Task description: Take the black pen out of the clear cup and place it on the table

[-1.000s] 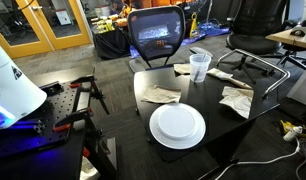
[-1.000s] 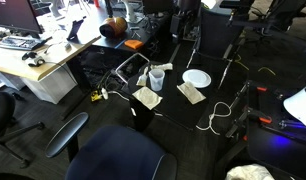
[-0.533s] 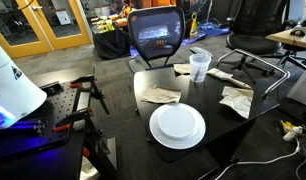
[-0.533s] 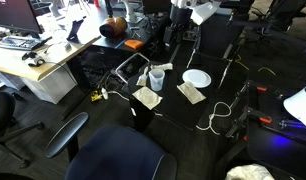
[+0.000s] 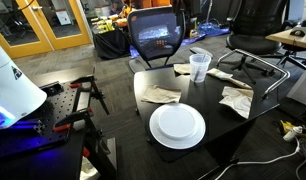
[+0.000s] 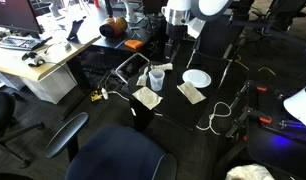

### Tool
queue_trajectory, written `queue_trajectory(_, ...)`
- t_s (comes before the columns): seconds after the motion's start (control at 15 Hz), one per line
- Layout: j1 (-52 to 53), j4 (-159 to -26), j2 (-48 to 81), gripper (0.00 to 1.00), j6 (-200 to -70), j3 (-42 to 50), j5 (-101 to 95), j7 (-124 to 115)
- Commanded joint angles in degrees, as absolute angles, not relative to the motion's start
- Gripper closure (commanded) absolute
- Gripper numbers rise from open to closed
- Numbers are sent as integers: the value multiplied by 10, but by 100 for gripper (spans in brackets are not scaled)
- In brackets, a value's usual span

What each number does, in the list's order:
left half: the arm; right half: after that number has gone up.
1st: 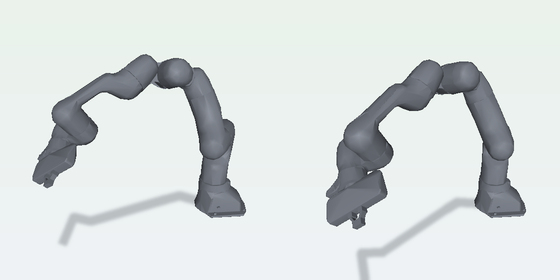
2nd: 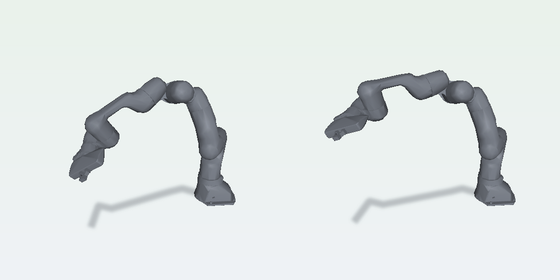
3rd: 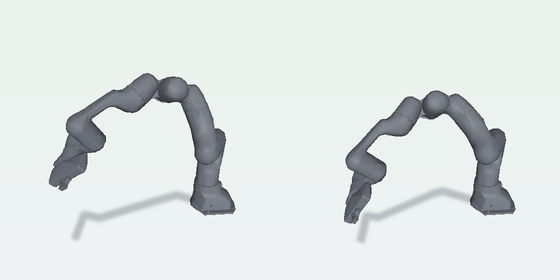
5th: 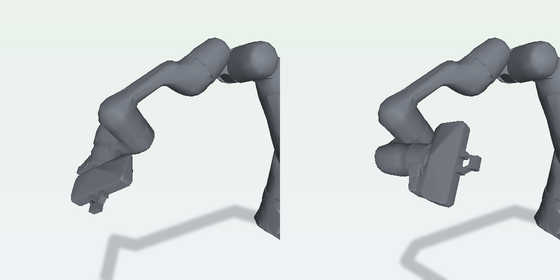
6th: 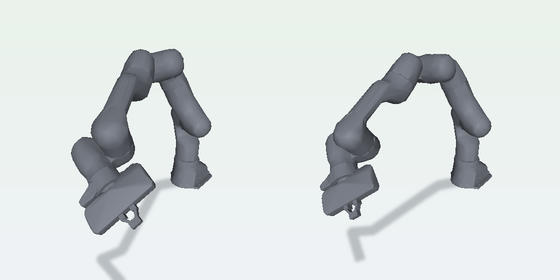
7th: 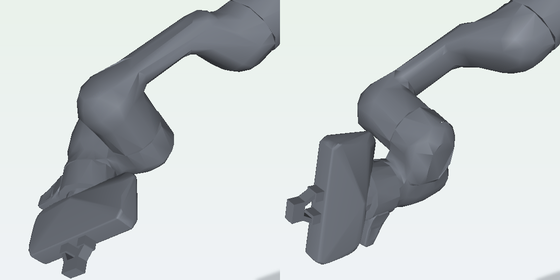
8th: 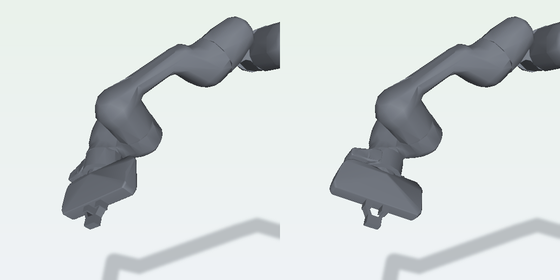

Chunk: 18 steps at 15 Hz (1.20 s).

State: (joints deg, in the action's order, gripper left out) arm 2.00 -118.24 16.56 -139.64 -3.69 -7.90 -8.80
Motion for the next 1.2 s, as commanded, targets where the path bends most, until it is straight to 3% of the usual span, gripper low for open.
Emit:
queue_trajectory(0.0, 28, -1146, 211, 0, -1418, -30, -76, -47)
queue_trajectory(0.33, 29, -1111, 262, 0, -1433, -29, -72, -33)
queue_trajectory(0.4, 29, -1104, 271, 9, -1434, -29, -72, -28)
queue_trajectory(0.47, 28, -1096, 279, 24, -1435, -29, -71, -23)
queue_trajectory(0.67, 27, -1076, 300, 48, -1442, -30, -68, -14)
queue_trajectory(0.87, 27, -1056, 319, 61, -1442, -28, -68, -14)
queue_trajectory(1.13, 26, -1030, 345, 61, -1441, -26, -65, -16)
